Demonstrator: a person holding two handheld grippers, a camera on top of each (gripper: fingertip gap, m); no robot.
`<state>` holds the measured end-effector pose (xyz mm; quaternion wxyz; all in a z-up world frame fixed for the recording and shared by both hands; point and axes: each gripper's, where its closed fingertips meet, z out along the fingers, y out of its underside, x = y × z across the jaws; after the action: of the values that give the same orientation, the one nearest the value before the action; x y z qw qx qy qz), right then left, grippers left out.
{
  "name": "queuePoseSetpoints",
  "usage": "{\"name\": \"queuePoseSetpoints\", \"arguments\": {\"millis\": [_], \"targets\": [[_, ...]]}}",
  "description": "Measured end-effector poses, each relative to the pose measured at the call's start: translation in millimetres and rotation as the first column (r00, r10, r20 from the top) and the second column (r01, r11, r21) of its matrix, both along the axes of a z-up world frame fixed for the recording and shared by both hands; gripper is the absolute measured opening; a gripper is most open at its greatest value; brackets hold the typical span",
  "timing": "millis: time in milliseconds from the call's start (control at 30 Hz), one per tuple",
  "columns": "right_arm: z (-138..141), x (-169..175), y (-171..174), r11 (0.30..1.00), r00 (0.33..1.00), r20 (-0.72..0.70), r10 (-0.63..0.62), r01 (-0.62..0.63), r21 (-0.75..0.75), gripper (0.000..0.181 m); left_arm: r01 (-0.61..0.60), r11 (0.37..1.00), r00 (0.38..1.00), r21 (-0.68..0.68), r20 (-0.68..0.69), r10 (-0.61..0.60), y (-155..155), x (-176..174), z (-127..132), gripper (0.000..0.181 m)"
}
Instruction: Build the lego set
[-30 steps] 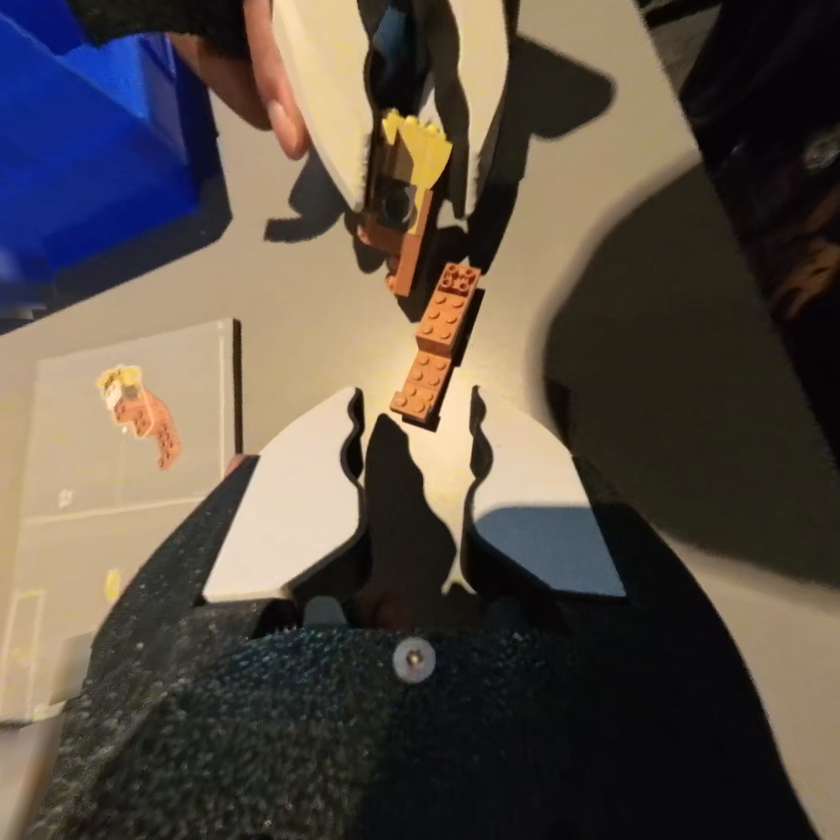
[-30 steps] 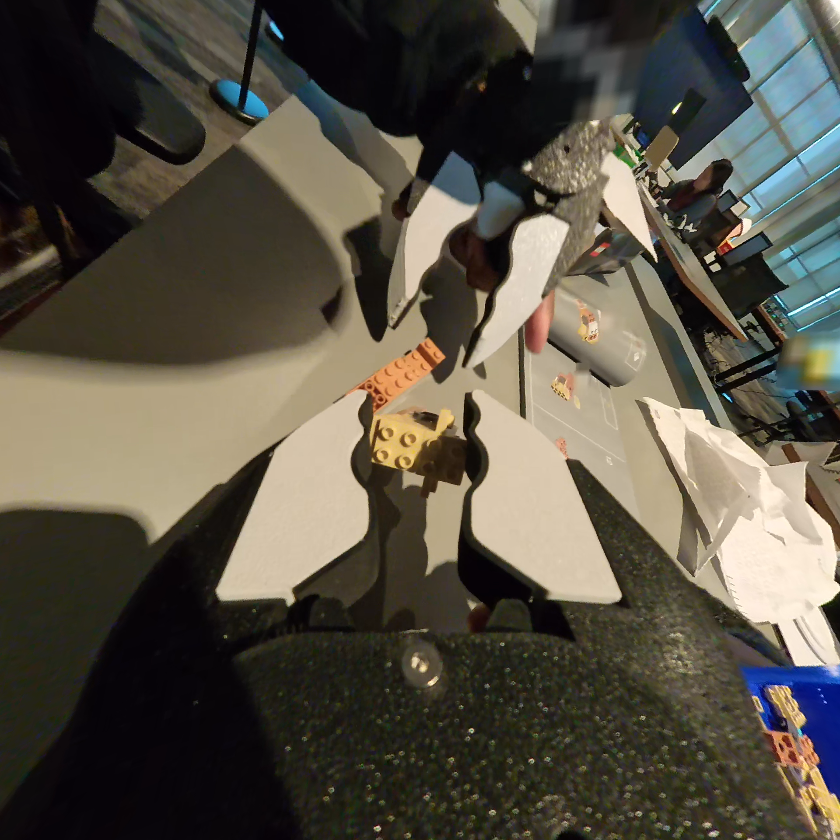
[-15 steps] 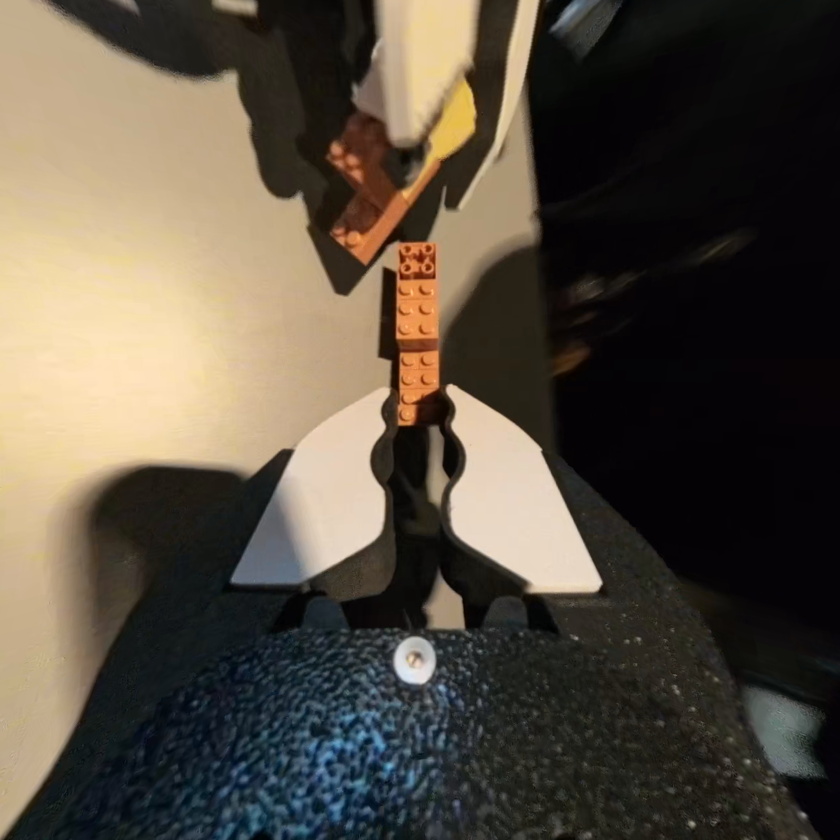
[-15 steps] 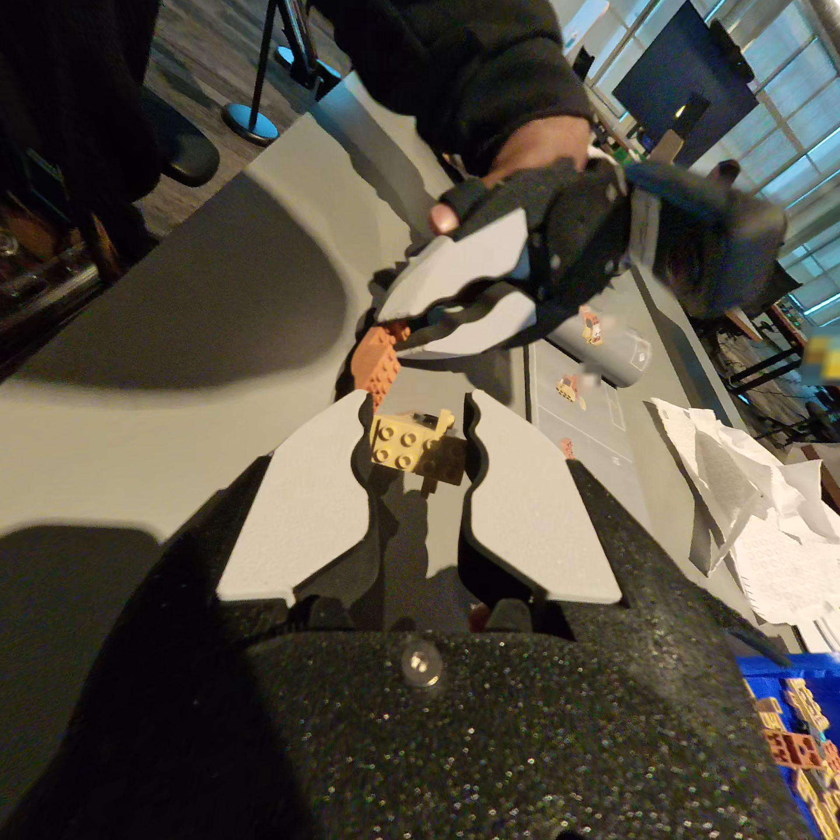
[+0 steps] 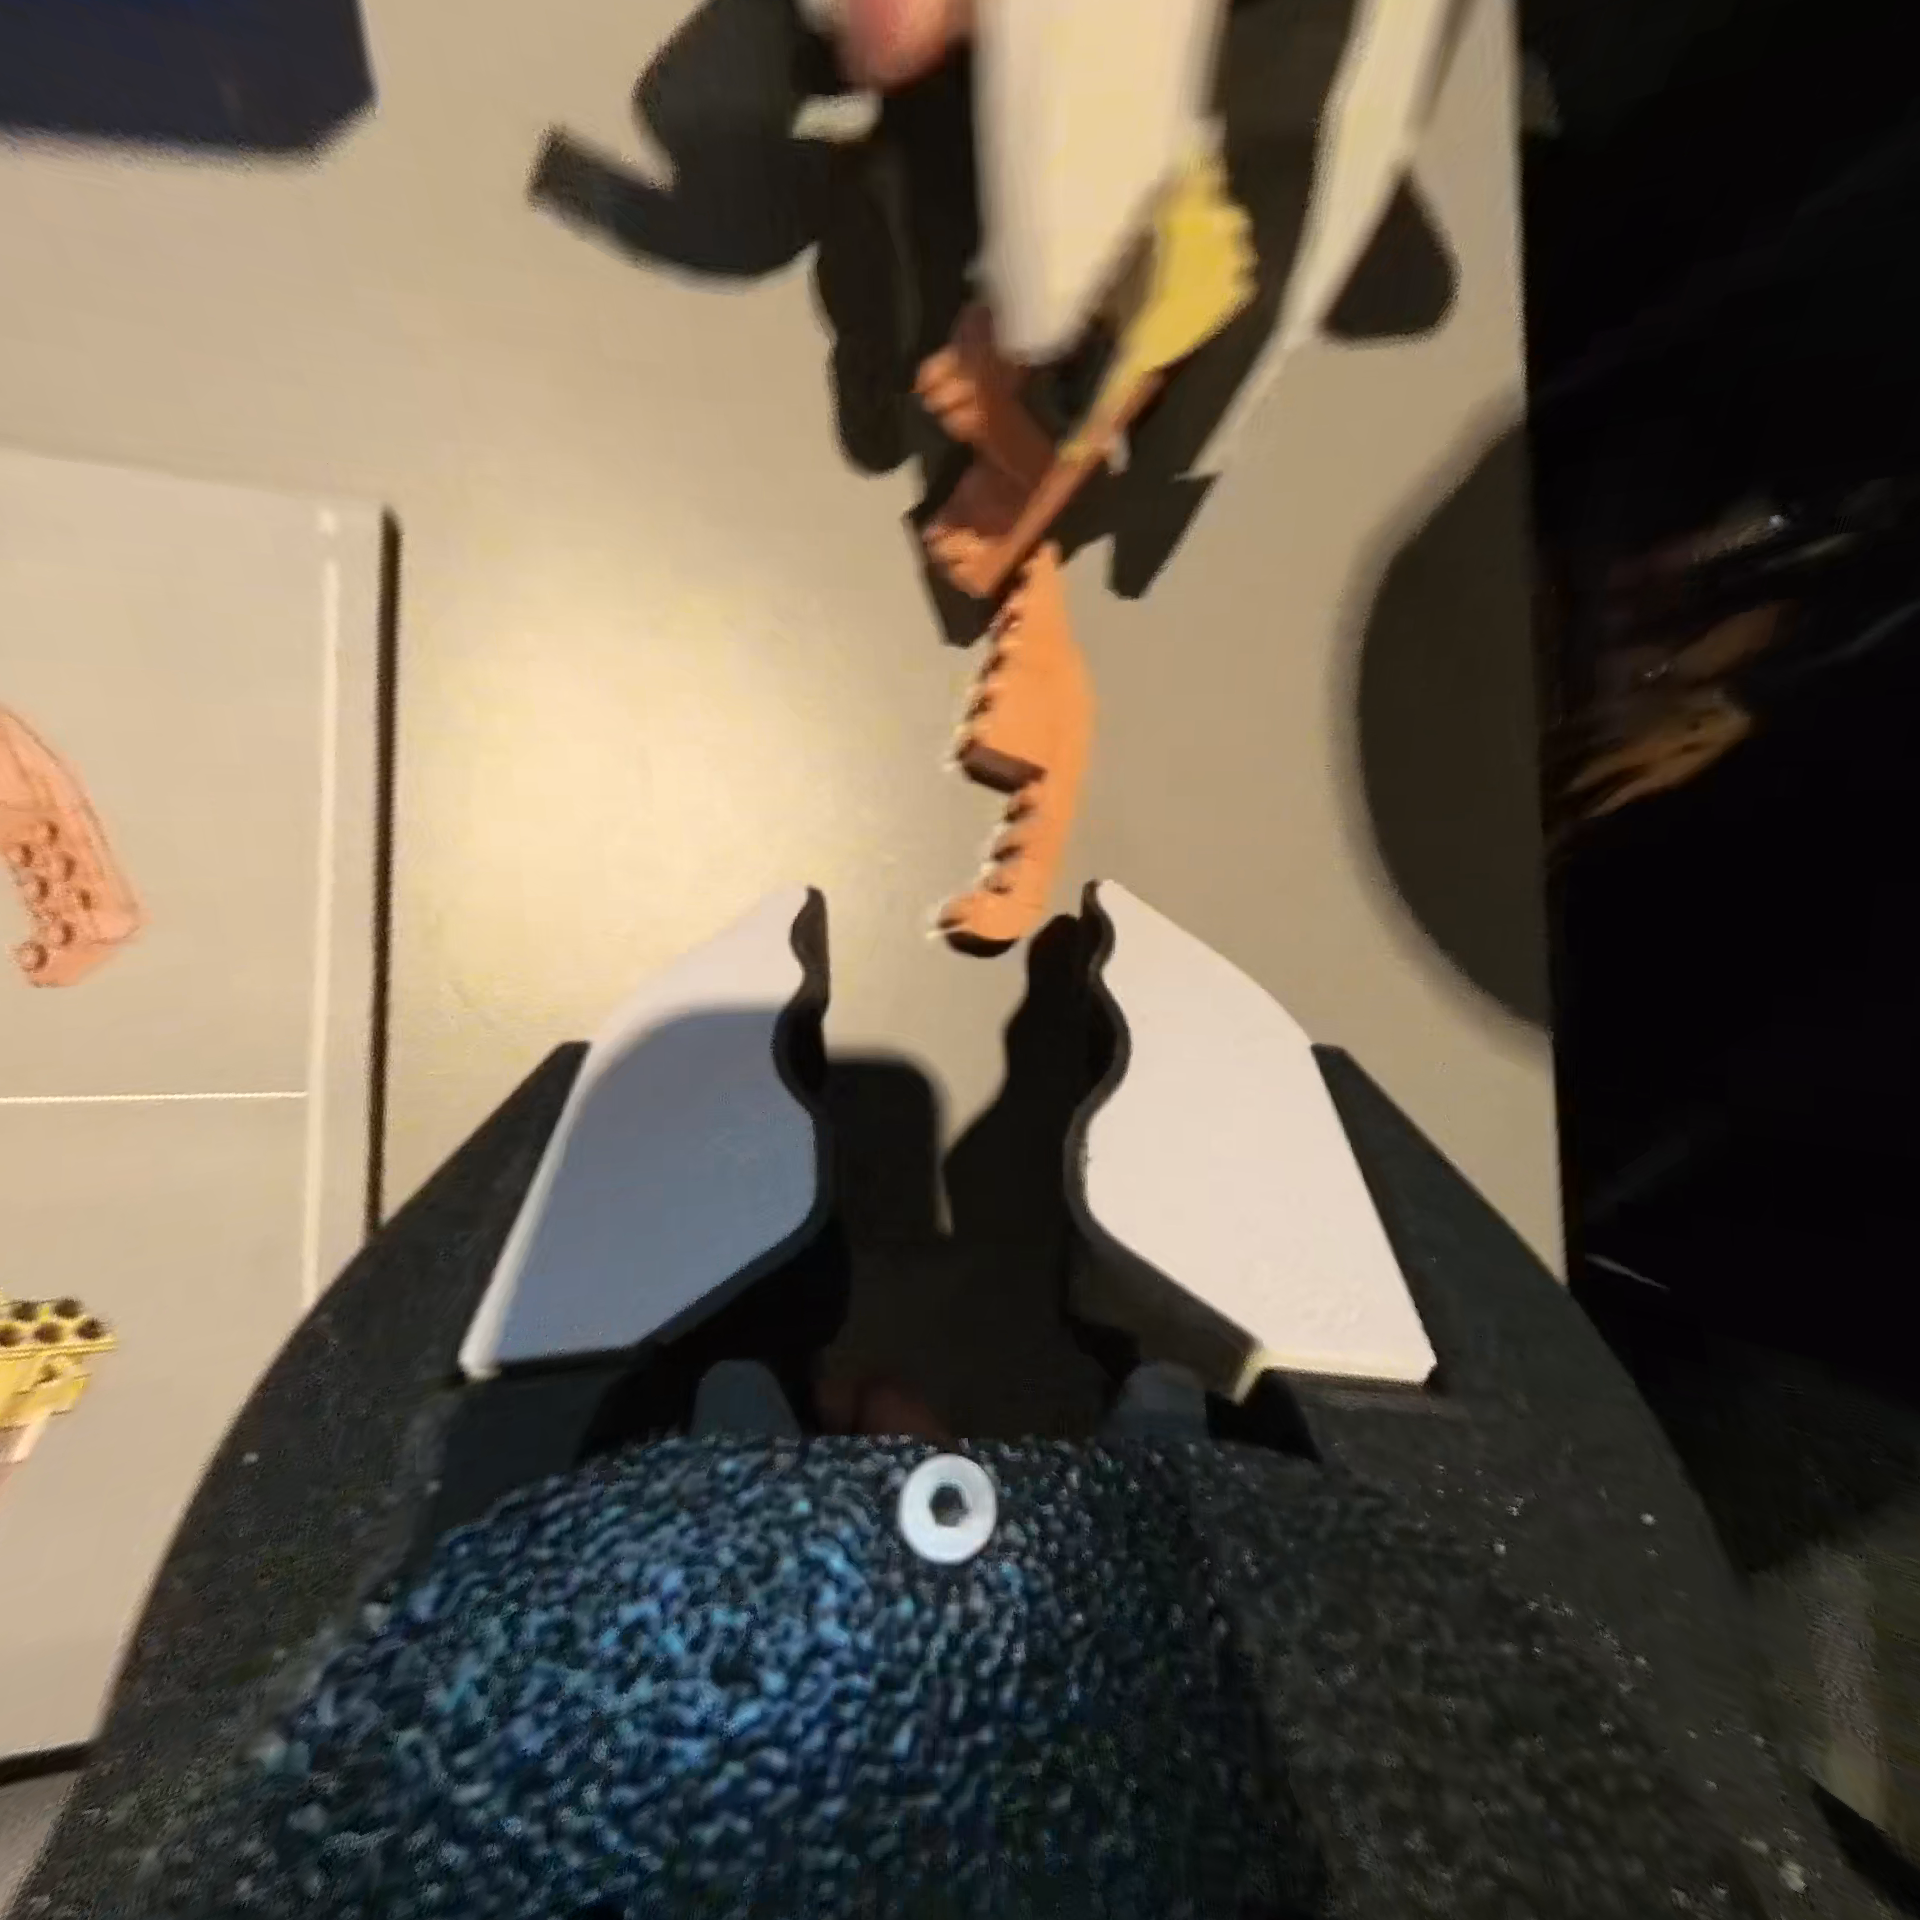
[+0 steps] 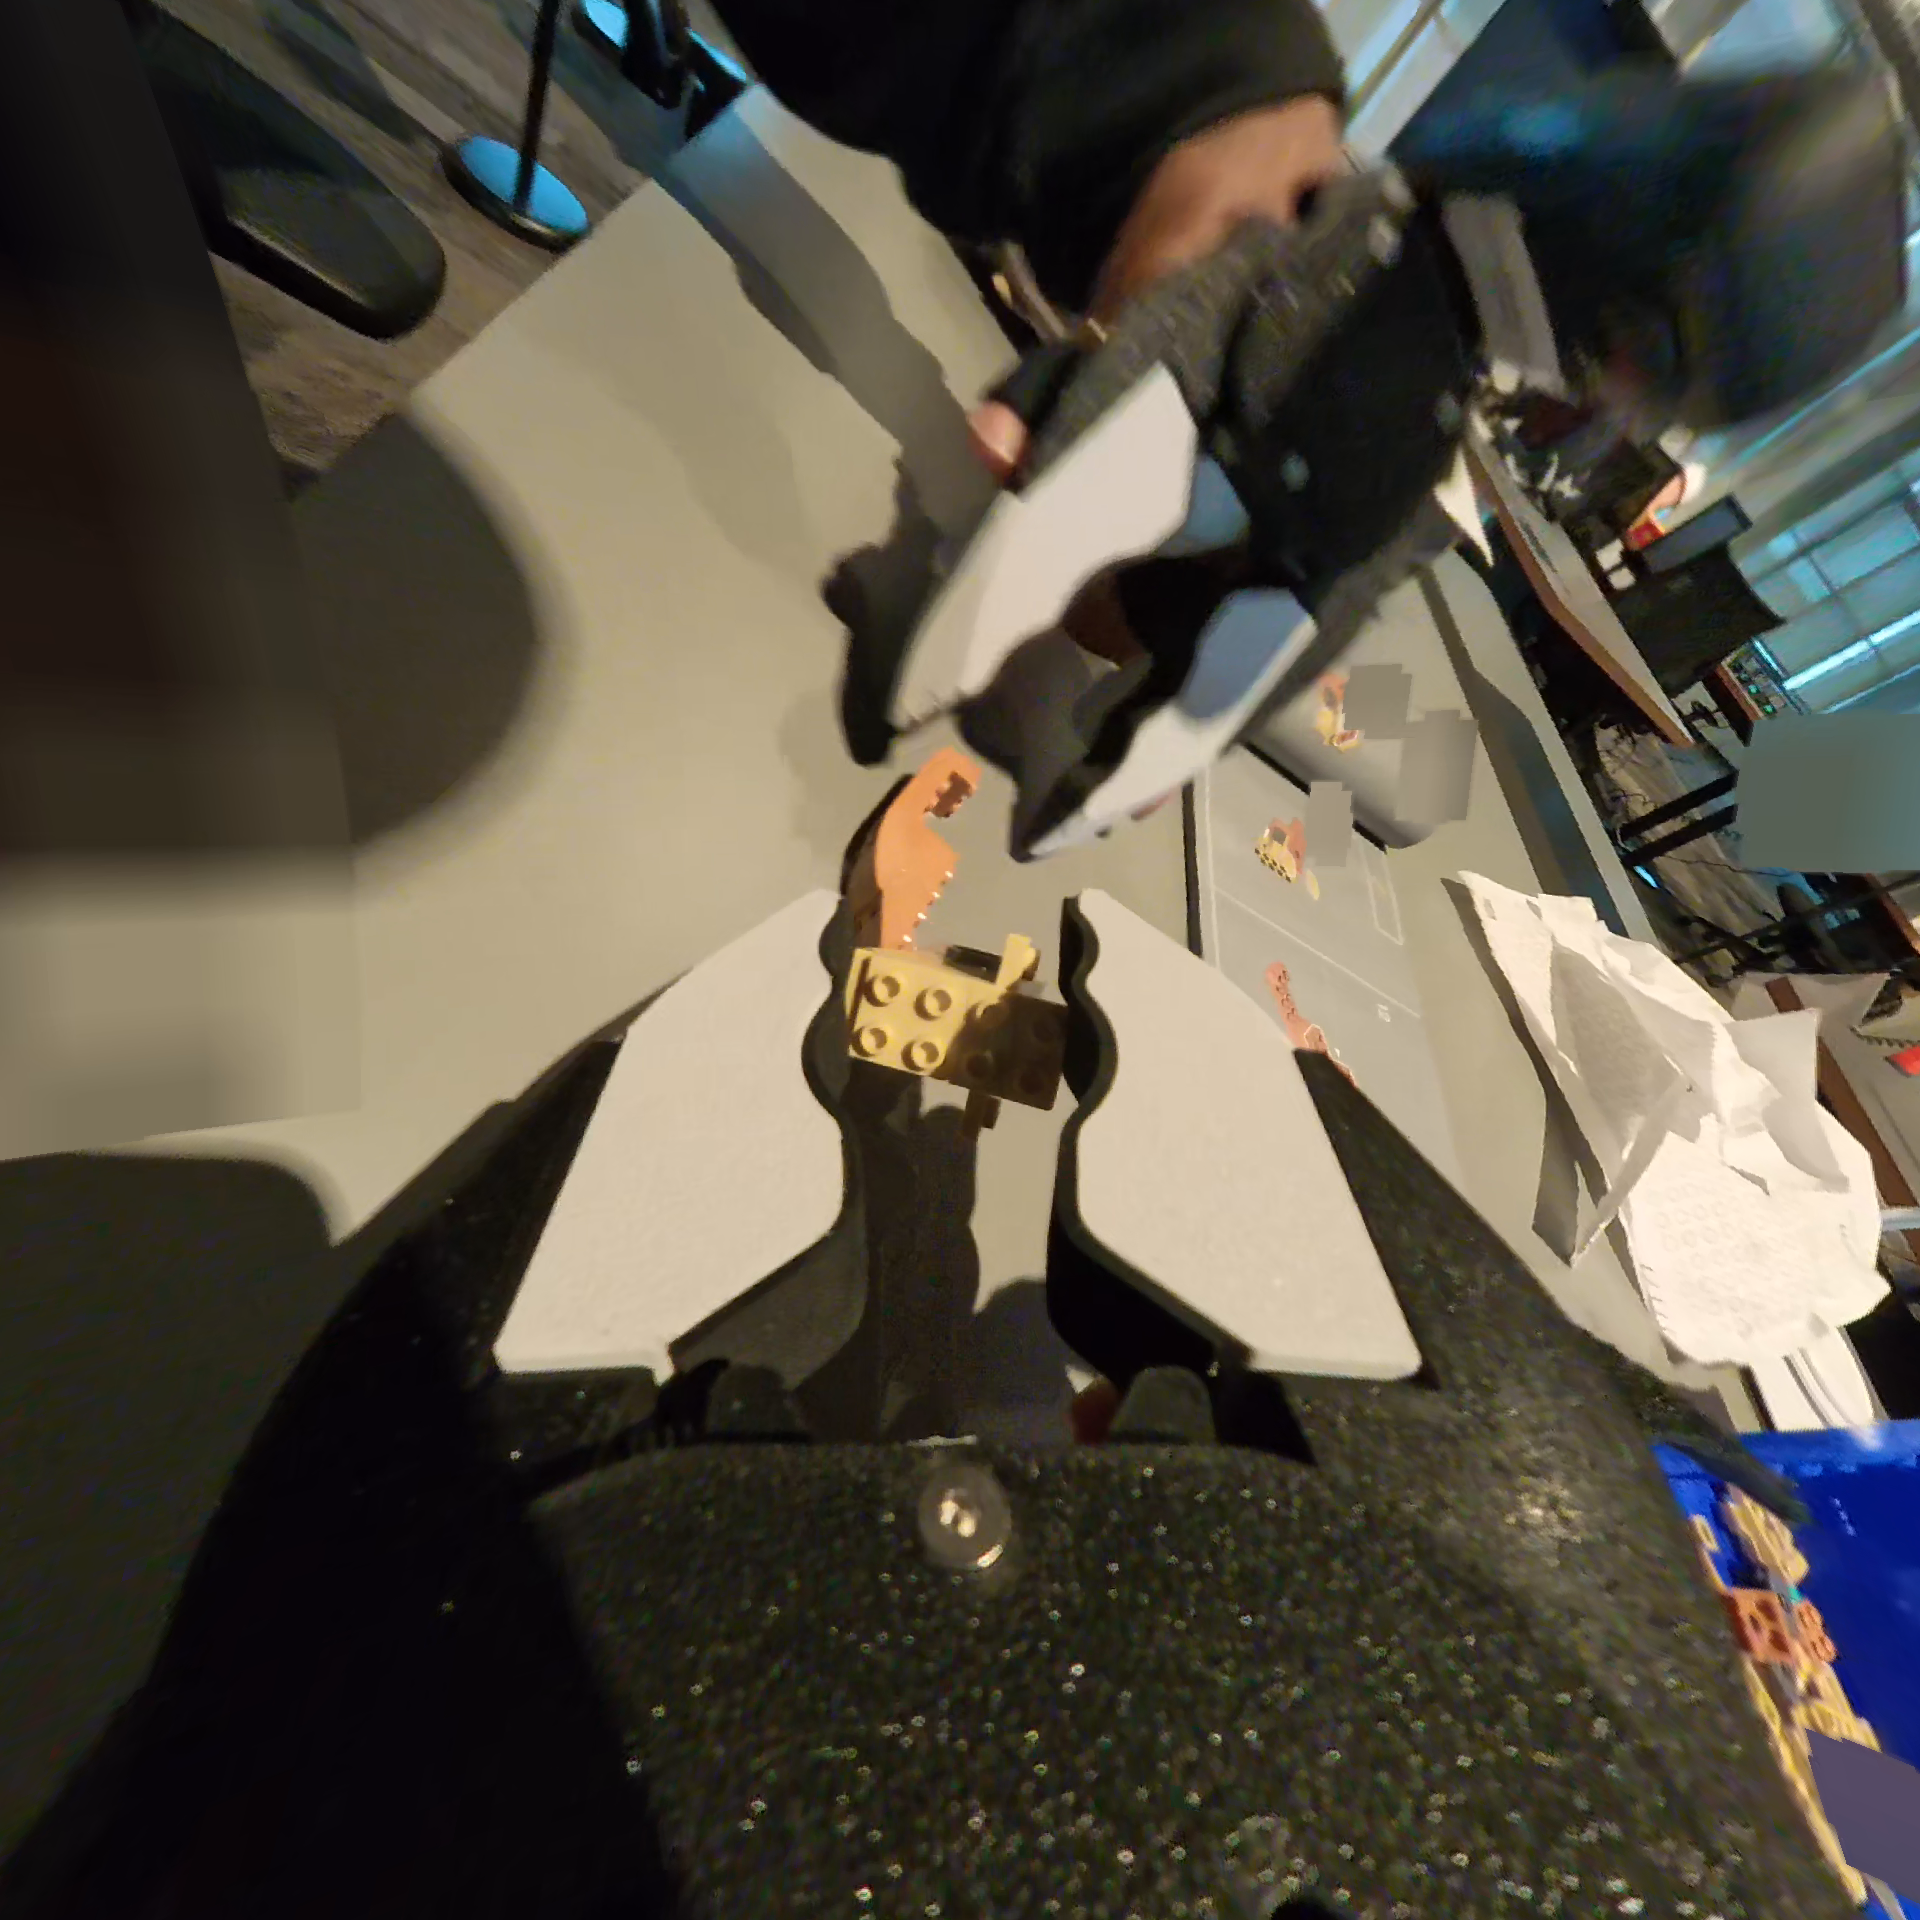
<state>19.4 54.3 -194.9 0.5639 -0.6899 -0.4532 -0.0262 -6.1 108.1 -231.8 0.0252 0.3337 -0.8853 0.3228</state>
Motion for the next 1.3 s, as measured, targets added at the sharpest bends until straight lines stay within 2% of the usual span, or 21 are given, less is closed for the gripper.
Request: {"name": "queuePoseSetpoints", "arguments": {"millis": [100, 233, 433, 667, 1100, 1300], "targets": [[-0.4, 3.4, 6.1, 1.0, 1.0, -0.001, -0.03, 0.03, -0.004, 0.038, -0.039, 0.998, 0.996, -0.051, 0.081, 0.043, -8.5, -2.1, 2.0, 0.048], [6.1, -1.3, 13.6, 0.999, 0.997, -0.071, -0.033, 0.031, -0.021, 0.038, -0.104, 0.993, 0.983, -0.053, 0.144, 0.11, -11.7, -0.1, -3.9, 0.048], [-19.3, -2.7, 18.6, 0.98, 0.997, 0.039, -0.061, 0.067, -0.186, 0.037, -0.116, 0.992, 0.974, -0.058, 0.189, 0.125, -17.7, 1.2, -3.2, 0.048], [-27.6, 9.4, 16.6, 0.933, 0.988, 0.005, -0.152, 0.145, -0.329, 0.037, -0.11, 0.992, 0.962, -0.068, 0.244, 0.123, -19.3, 4.3, 4.9, 0.05], [-32.0, 16.3, 14.2, 0.898, 0.983, -0.024, -0.181, 0.155, -0.412, 0.046, -0.131, 0.99, 0.927, -0.056, 0.348, 0.142, -12.8, -6.0, 11.3, 0.051], [-31.8, 16.4, 16.0, 0.901, 0.981, 0.015, -0.193, 0.184, -0.392, 0.048, -0.143, 0.989, 0.91, 0.031, 0.397, 0.119, -8.8, -10.2, 4.6, 0.051]]}}
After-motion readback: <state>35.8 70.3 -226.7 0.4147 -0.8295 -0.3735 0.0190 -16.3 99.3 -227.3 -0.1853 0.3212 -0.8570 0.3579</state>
